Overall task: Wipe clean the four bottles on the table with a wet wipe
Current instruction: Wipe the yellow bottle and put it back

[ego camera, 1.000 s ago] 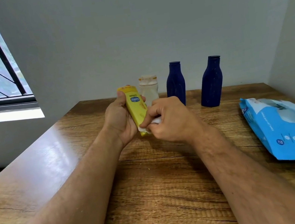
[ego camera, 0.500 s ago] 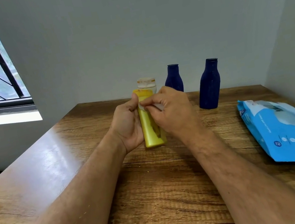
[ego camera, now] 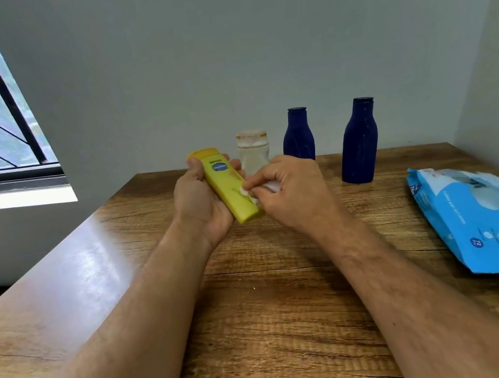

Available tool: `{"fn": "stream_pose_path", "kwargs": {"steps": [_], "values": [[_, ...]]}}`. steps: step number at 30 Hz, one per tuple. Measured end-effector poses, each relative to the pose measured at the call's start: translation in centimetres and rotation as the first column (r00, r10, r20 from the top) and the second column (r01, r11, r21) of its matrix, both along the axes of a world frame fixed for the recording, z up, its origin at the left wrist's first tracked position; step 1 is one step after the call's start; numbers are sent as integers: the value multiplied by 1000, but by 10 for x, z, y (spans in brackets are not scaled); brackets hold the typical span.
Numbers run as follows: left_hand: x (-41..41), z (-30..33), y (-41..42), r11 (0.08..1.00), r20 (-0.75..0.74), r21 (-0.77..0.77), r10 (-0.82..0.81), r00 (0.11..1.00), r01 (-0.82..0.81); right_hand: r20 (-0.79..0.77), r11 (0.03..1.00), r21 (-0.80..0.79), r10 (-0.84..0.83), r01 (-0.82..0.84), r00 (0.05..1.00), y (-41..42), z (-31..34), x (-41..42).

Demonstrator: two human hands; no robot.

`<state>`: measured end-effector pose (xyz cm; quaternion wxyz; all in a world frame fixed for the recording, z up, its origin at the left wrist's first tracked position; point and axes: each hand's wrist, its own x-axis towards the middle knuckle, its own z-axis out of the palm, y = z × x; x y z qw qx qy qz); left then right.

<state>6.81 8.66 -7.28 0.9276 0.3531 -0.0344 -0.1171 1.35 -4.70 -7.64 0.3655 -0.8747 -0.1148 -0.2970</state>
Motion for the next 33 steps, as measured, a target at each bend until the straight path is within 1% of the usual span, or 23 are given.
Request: {"fn": "stream_pose_path", "kwargs": {"steps": [2,4,6,7,8,9,10,11,12,13,16,19,22,24,27,30,33], "values": [[-10,-1,-6,989,53,106,-110,993,104,5,996,84,-39,38,999,-2,0,4],[-17,-1,-11,975,108,166,-164,980,145,19,988,141,-59,56,998,-3,1,4],[-16,0,-11,976,170,189,-140,975,107,15,987,159,-15,12,1000,-4,1,2],[-13,0,-9,978,223,206,-90,971,44,17,988,155,6,-9,1000,-4,2,0],[-9,1,-6,960,315,276,-35,948,-57,34,988,156,9,-14,999,-4,3,-1],[-7,2,-2,897,439,396,1,898,-195,64,984,178,-4,-7,998,-6,5,-2],[-5,1,3,796,568,503,-9,823,-338,93,974,228,-25,3,995,-7,6,-2],[-4,0,6,698,657,561,-50,752,-445,110,955,297,-40,6,993,-9,8,-1],[-4,0,9,627,704,592,-95,704,-507,115,932,363,-48,3,992,-11,8,0],[-5,0,11,584,728,605,-132,672,-541,110,915,404,-52,3,993,-12,7,1],[-5,-5,14,514,748,635,-223,625,-577,108,903,429,-64,11,992,-10,5,2],[-1,-9,17,434,740,667,-291,606,-605,126,884,467,-60,-7,990,-9,9,-2],[-1,-8,16,413,734,677,-327,594,-609,128,870,493,-78,5,989,-11,12,-3],[-2,-9,15,400,721,692,-355,594,-601,132,882,471,-84,12,988,-10,11,-1],[-3,-10,15,386,711,704,-381,591,-597,129,919,394,-49,-6,990,-7,9,-1],[-3,-10,16,376,714,700,-384,586,-607,155,975,224,-41,6,987,-8,9,-2],[-3,-9,17,384,706,708,-366,607,-592,169,996,90,-34,19,985,-10,9,-6]]}}
